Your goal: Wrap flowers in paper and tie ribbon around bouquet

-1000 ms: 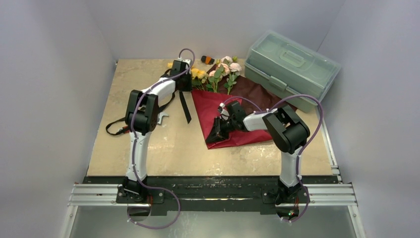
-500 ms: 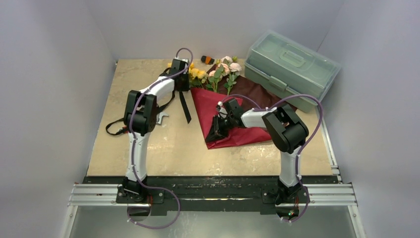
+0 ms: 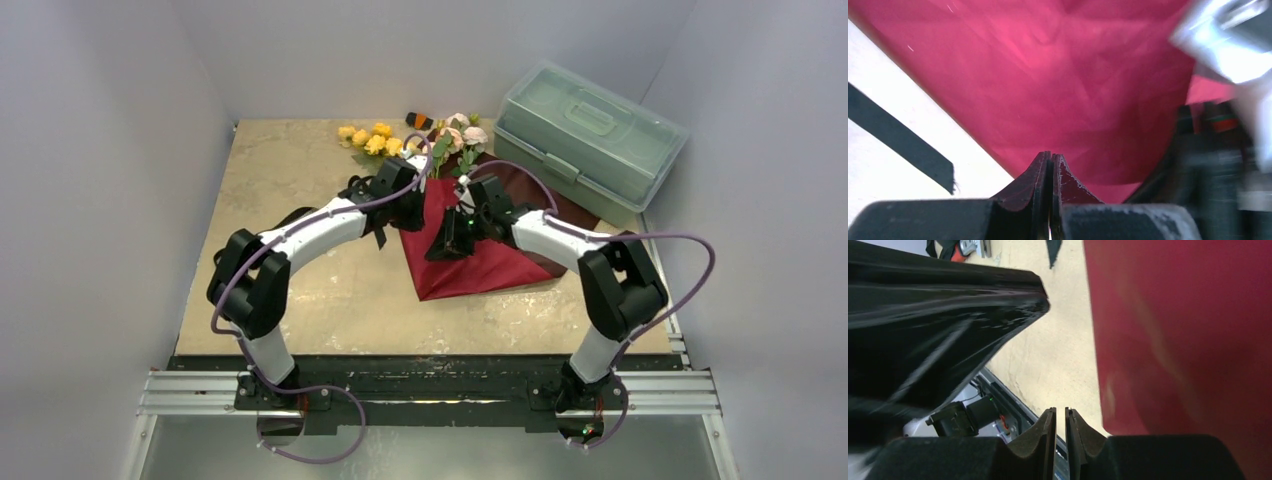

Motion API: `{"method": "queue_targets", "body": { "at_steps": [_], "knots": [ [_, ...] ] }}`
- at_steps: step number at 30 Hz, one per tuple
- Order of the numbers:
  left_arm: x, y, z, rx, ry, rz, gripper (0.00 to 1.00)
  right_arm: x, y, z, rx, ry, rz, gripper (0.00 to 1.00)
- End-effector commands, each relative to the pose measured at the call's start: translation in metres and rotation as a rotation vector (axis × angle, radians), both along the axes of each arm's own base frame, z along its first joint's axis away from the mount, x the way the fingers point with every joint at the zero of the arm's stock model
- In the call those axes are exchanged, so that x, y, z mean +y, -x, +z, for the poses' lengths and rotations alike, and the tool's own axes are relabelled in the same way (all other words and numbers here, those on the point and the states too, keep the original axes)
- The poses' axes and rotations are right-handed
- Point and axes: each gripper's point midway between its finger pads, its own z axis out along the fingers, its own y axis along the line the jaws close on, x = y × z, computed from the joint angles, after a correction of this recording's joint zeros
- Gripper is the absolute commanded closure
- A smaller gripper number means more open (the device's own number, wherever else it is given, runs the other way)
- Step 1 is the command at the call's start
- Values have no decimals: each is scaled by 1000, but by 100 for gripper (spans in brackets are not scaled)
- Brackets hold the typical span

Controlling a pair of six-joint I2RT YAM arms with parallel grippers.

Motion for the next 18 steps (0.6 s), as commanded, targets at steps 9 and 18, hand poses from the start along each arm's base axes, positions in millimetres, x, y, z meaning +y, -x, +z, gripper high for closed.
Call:
{"method": "queue_targets", "body": {
  "at_steps": [9, 18],
  "knots": [
    [-61, 78, -49, 162, 101, -156, 100, -121, 16, -11, 1, 183, -318, 67],
    [-85, 95, -83, 208, 116, -175, 100, -205, 39, -31, 46, 205, -738, 26]
  ]
}}
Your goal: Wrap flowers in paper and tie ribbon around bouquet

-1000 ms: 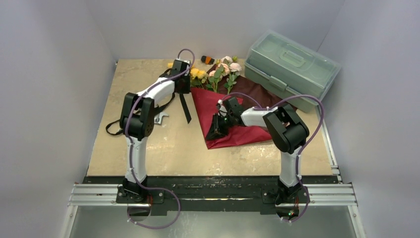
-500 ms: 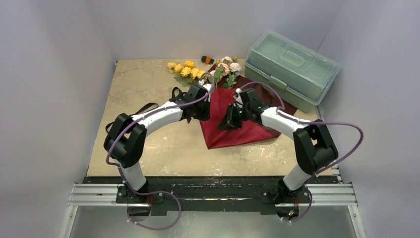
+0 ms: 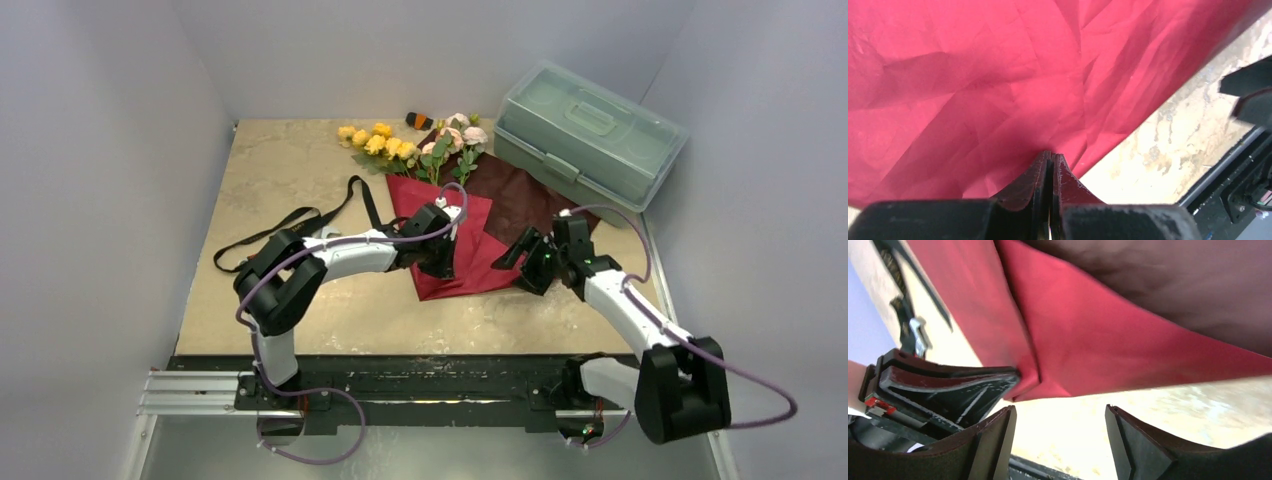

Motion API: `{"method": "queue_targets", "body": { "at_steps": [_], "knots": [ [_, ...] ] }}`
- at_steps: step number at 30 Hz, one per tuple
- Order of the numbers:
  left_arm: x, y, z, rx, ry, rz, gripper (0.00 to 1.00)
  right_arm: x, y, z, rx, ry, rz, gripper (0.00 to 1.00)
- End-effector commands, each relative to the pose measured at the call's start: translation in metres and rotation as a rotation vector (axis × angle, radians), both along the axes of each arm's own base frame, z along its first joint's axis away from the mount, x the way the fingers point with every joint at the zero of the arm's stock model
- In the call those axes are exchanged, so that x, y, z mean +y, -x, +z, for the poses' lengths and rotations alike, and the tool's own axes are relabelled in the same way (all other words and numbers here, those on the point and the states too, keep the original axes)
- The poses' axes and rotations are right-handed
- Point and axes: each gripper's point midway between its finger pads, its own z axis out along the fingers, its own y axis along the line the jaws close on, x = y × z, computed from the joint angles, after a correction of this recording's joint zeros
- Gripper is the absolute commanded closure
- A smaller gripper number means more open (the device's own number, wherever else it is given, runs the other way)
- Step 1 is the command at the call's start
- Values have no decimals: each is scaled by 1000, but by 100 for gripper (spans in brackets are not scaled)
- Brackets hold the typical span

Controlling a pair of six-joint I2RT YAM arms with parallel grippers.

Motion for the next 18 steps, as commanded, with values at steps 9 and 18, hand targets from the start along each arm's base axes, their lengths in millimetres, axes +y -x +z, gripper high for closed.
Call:
{"method": "queue_targets", "body": {
  "at_steps": [9, 18],
  "knots": [
    [-12, -5, -22, 33, 20, 4, 100, -92, 11, -52, 36, 2, -443, 23],
    [-10, -3, -21, 39, 10, -15, 100, -116, -1, -62, 2, 0, -536, 40]
  ]
}}
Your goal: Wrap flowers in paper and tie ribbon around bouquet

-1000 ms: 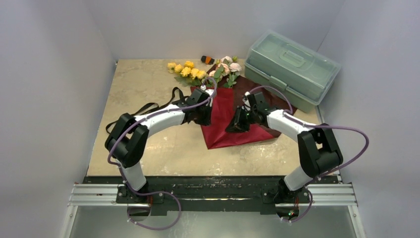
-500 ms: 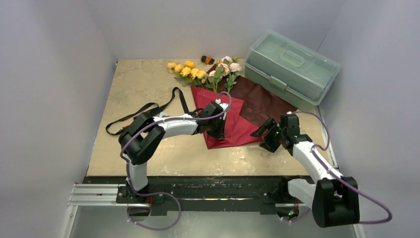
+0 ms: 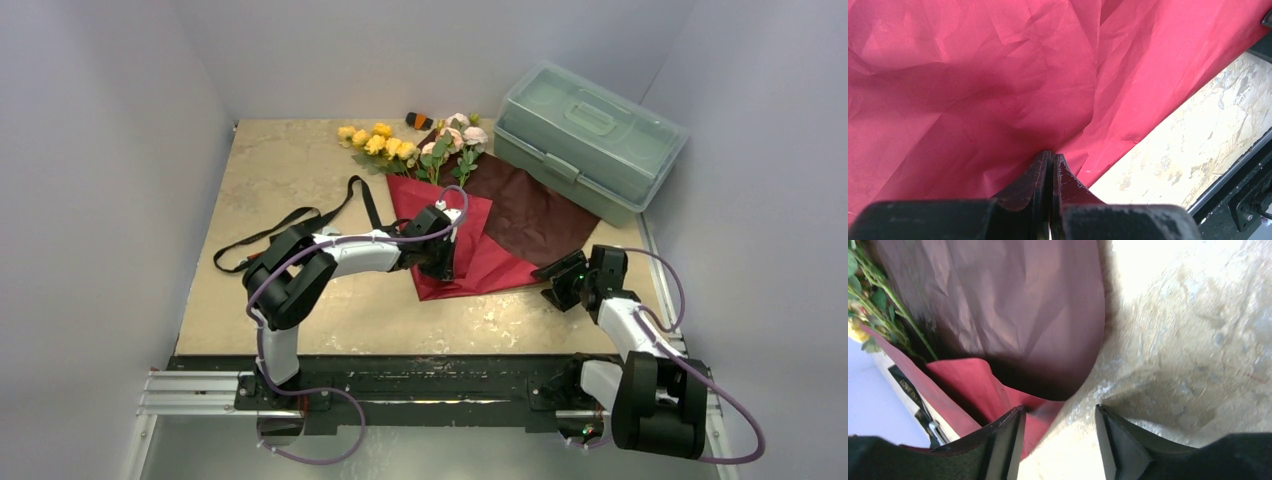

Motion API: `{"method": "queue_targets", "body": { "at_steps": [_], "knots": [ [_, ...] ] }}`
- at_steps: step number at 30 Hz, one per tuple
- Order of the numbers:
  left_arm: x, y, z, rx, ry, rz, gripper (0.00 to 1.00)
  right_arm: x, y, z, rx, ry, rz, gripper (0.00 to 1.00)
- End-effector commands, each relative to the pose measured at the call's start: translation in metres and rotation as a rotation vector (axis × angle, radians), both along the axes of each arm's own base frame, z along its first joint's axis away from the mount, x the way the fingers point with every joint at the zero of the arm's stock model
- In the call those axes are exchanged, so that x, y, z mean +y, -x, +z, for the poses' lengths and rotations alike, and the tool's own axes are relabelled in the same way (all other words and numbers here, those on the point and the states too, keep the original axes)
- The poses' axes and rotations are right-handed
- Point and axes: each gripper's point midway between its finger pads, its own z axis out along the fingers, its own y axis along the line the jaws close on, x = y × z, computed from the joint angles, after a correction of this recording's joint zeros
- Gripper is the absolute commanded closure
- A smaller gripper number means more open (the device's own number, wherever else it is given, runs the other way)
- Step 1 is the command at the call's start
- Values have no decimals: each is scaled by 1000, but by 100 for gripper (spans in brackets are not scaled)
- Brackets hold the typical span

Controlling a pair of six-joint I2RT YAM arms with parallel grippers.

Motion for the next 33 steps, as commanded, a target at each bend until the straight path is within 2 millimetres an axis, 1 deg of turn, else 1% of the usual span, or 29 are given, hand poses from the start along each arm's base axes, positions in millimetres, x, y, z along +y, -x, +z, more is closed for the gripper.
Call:
{"method": "queue_targets", "body": {
  "at_steps": [1, 3, 6, 7, 9, 11, 14, 15, 16, 19, 21, 24, 26, 28, 29, 31, 33],
  "knots": [
    [-7, -1, 6, -2, 20, -25, 100, -13, -6, -10, -19, 23, -48, 42],
    [-7, -2, 7, -3, 20, -29, 100, -11, -7, -14, -21, 15, -43, 46],
    [-8, -2, 6, 0, 19, -33, 100, -10, -9, -17, -35, 0, -36, 48],
    [-8, -2, 6, 3, 19, -33, 100, -10, -12, -15, -52, 0, -33, 49],
    [-9, -2, 7, 3, 21, -34, 100, -11, -15, -16, -52, 4, -26, 55],
    [-9, -3, 8, 3, 20, -35, 100, -11, -17, -16, -47, 10, -18, 63],
    [-10, -3, 8, 4, 19, -37, 100, -14, -16, -12, -46, 44, 6, 80],
    [-10, -3, 8, 4, 19, -36, 100, -18, -15, -10, -42, 71, 10, 85],
    [-11, -3, 7, 5, 20, -35, 100, -26, -15, -7, -31, 120, 3, 90],
    [-11, -4, 7, 2, 21, -32, 100, -34, -15, 10, -38, 185, 7, 96],
    [-12, -4, 5, 7, 20, -31, 100, -35, -16, 20, -53, 199, 15, 100],
    [-11, -3, 3, 13, 17, -29, 100, -27, -20, 30, -70, 192, 54, 100],
    [-11, -3, 3, 13, 17, -27, 100, -16, -25, 40, -82, 213, 98, 100],
    [-10, -3, 4, 14, 16, -25, 100, -5, -30, 51, -80, 270, 143, 100],
    [-9, -2, 3, 16, 14, -27, 100, 5, -32, 56, -81, 297, 183, 100],
    [-8, -1, 2, 18, 9, -25, 100, 18, -35, 66, -76, 339, 227, 100],
    [-6, 0, 1, 20, 5, -24, 100, 26, -39, 74, -70, 386, 257, 100]
  ]
}}
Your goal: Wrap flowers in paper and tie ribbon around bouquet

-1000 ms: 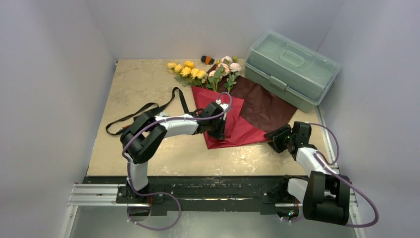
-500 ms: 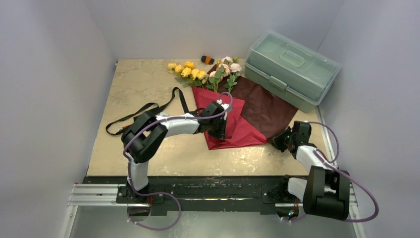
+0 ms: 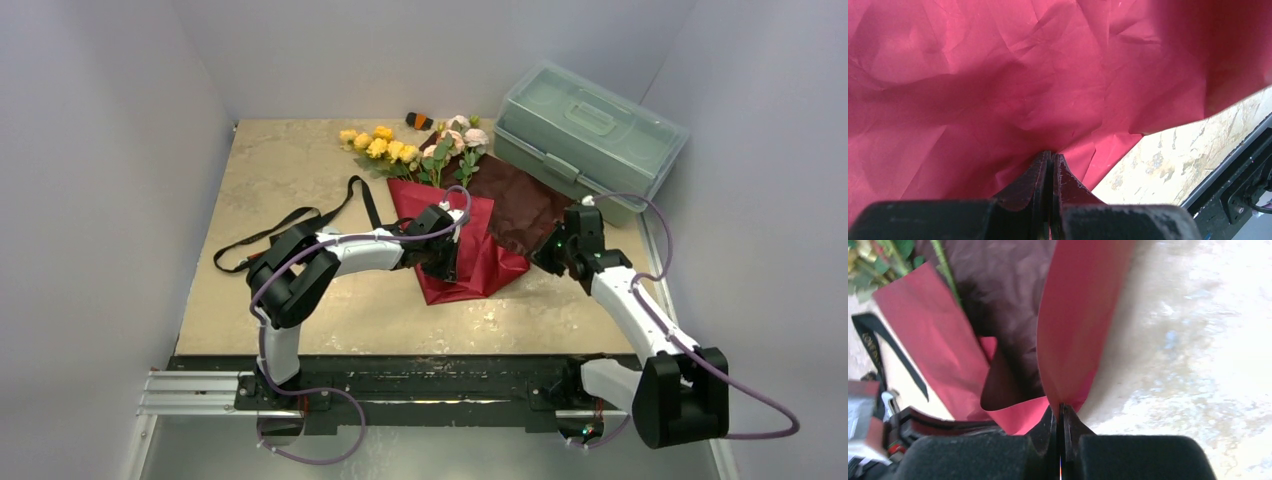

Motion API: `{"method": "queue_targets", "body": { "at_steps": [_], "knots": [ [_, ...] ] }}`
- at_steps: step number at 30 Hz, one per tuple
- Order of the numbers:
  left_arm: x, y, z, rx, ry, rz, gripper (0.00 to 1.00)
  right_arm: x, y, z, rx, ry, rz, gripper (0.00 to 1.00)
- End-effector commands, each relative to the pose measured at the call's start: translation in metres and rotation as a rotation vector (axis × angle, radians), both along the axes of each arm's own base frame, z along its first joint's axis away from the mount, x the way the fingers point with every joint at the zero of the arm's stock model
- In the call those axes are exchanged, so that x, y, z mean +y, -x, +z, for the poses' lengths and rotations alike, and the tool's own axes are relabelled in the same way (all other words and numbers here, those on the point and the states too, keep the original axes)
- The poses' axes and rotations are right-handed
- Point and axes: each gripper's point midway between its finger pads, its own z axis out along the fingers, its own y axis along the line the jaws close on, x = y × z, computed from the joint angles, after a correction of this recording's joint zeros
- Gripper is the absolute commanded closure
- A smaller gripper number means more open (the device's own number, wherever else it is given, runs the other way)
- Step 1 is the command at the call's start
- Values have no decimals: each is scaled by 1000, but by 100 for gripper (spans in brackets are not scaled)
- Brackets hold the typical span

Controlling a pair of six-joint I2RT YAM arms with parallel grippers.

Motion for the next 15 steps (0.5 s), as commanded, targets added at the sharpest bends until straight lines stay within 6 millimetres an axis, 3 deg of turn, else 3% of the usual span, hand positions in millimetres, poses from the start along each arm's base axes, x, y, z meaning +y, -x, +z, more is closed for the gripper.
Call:
{"method": "queue_targets", "body": {
  "at_steps": [1, 8, 15],
  "knots": [
    [0, -2, 1, -5, -3, 1, 100, 9, -10, 24, 2, 154, 47, 100],
    [3, 1, 0, -4, -3, 1, 100, 50, -29, 63, -74, 277, 175, 100],
    [4, 4, -2, 0, 2, -9, 100, 117, -41, 112, -242, 322, 391, 100]
  ]
}}
